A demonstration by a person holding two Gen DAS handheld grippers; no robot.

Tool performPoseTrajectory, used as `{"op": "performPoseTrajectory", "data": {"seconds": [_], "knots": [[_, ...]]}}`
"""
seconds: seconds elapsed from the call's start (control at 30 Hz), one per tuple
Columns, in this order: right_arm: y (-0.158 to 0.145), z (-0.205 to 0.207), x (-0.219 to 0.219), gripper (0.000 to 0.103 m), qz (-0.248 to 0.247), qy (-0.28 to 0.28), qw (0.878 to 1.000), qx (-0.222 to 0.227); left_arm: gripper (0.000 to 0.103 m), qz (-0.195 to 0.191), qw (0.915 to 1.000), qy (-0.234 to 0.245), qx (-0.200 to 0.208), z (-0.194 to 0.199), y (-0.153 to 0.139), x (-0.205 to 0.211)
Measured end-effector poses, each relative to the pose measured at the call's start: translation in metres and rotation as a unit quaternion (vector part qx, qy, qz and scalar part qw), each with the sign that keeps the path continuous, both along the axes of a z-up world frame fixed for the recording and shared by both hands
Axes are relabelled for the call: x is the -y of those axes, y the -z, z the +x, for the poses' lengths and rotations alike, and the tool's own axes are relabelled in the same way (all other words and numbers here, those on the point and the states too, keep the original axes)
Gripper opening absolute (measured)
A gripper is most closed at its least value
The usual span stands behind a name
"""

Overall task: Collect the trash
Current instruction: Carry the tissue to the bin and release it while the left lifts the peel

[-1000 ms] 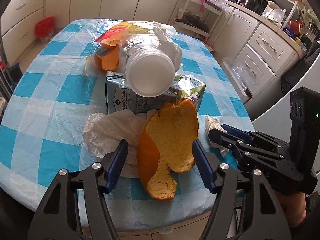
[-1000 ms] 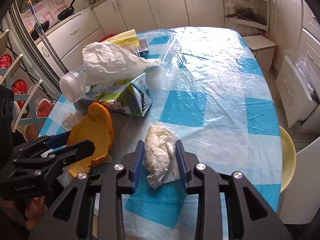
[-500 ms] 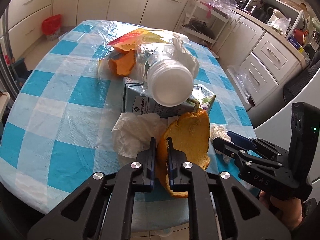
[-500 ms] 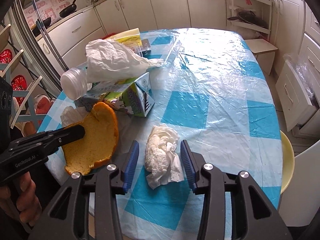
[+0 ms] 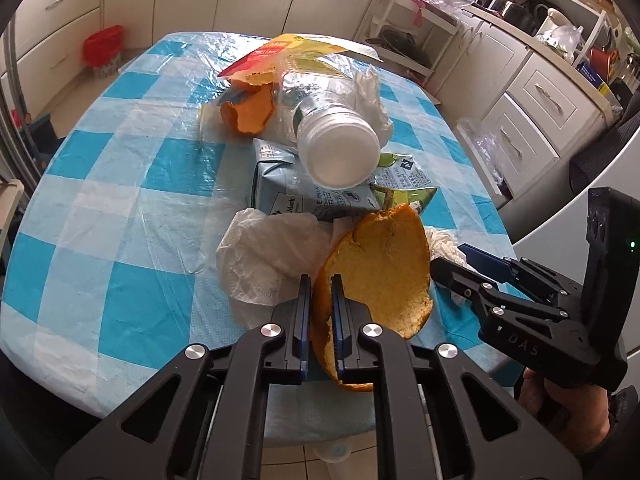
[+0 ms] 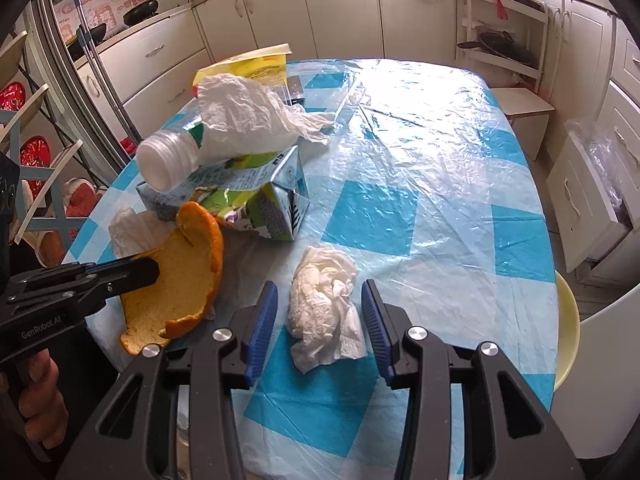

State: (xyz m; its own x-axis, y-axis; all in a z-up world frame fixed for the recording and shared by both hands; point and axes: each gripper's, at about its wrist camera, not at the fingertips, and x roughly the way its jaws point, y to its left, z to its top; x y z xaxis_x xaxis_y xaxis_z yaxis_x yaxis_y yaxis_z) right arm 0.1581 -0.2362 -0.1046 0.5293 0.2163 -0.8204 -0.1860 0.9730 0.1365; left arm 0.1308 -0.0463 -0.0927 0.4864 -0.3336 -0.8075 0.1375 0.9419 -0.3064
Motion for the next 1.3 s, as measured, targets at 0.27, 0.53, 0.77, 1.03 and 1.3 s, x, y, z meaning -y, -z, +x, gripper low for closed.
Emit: {"op": "performPoseTrajectory", "data": {"seconds": [0.27, 0.53, 0.77, 1.03, 1.3], "knots": [[0.001, 0.001, -0.002, 0.043, -0.009, -0.004, 1.000, 0.001, 0.009, 0.014, 0.9997, 0.019, -0.006, -0.002, 0.005, 0.011], [0.000, 0.001, -0.002, 0.023, 0.002, -0.007, 1.000, -0.002, 0.005, -0.022, 0.9995, 0.011, 0.022, -0.011, -0.025, -0.002], [-0.009, -0.001, 0.005, 0.023, 0.011, 0.004, 1.000, 0.020, 0.004, -0.043, 0.9978, -0.006, 0.050, -0.019, -0.053, -0.016], [-0.035, -0.016, 0.060, 0.023, 0.035, 0.094, 0.991, 0.088, 0.004, -0.056, 0.9962, -0.005, 0.067, -0.020, -0.071, -0.011], [-0.034, -0.038, 0.134, 0.023, 0.089, 0.210, 0.969, 0.095, 0.004, -0.062, 0.9958, 0.016, 0.066, -0.022, -0.073, 0.012]]}}
